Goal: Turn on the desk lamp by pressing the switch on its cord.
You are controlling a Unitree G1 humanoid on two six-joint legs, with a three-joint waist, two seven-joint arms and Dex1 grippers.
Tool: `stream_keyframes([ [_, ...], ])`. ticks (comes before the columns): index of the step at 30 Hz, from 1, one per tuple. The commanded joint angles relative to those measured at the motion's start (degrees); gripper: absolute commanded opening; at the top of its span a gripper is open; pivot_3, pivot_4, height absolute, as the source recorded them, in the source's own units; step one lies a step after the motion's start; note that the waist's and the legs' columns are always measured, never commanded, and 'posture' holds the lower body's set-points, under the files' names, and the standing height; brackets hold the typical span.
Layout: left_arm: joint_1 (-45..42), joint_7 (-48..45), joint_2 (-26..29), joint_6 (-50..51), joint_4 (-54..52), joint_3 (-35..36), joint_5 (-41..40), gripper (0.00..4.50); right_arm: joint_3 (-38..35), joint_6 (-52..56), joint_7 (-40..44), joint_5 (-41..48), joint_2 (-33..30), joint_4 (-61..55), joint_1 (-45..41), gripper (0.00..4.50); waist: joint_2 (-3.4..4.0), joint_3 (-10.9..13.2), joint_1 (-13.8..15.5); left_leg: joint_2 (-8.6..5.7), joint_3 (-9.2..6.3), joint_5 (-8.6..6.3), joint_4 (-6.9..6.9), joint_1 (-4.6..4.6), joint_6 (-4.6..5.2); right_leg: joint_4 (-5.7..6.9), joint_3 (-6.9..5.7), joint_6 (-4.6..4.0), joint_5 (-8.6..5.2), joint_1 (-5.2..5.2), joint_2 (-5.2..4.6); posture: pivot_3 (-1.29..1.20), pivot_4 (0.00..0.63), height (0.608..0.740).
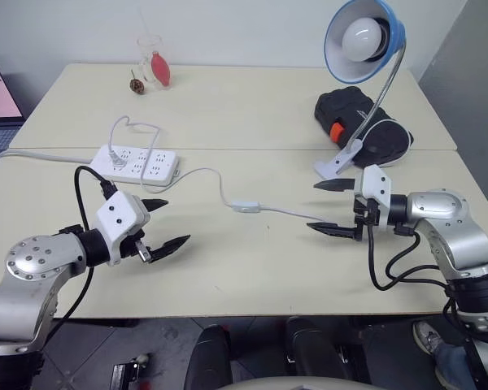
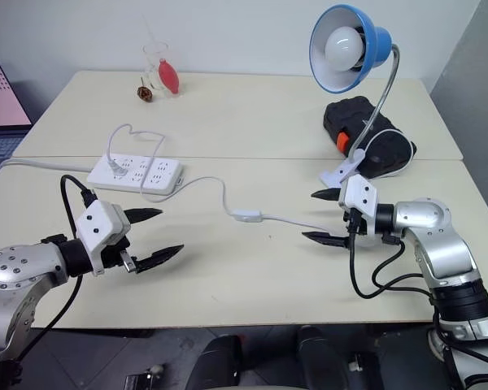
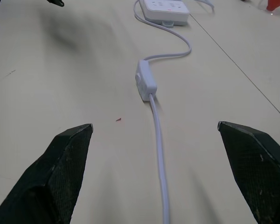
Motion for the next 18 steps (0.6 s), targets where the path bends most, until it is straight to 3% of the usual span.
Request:
stream_keyframes([
  [1, -0.4, -0.7, 0.4, -3.0, -0.9, 2.1, -0.4, 4.46, -0.7, 1.1, 0.4, 1.5, -0.1, -1.6, -1.8, 4.5, 0.0, 0.0, 0.0, 0.0, 0.0, 0.0, 0.0, 0.0, 0.0, 0.0, 0.0, 0.0, 0.0, 0.0, 0.0, 0.0, 0.15, 0.74],
  [8, 0.8, -2.1, 1.7, -7.5, 0.8, 0.2, 3.5, 4.46, 0.9, 4.7, 3.9, 2.7, -0.3, -1.1, -4.3, 4.5, 0.0, 0.0, 0.0, 0.0, 0.0, 0.0, 0.0, 0.01, 0.0, 0.0, 0.0, 0.0, 0.0, 0.0, 0.0, 0.0, 0.15, 0.74],
  [18, 0.6, -4.4, 1.5, -2.6, -3.9, 1.4, -3.5, 4.46, 10.1, 1.3, 1.9, -5.8, 8.9, 13.5, -15.3, 4.5, 0.0, 0.0, -0.2, 0.01, 0.01, 0.0, 0.0, -0.01, 0.0, 0.01, -0.01, -0.01, -0.01, -0.02, 0.0, 0.0, 0.15, 0.74],
])
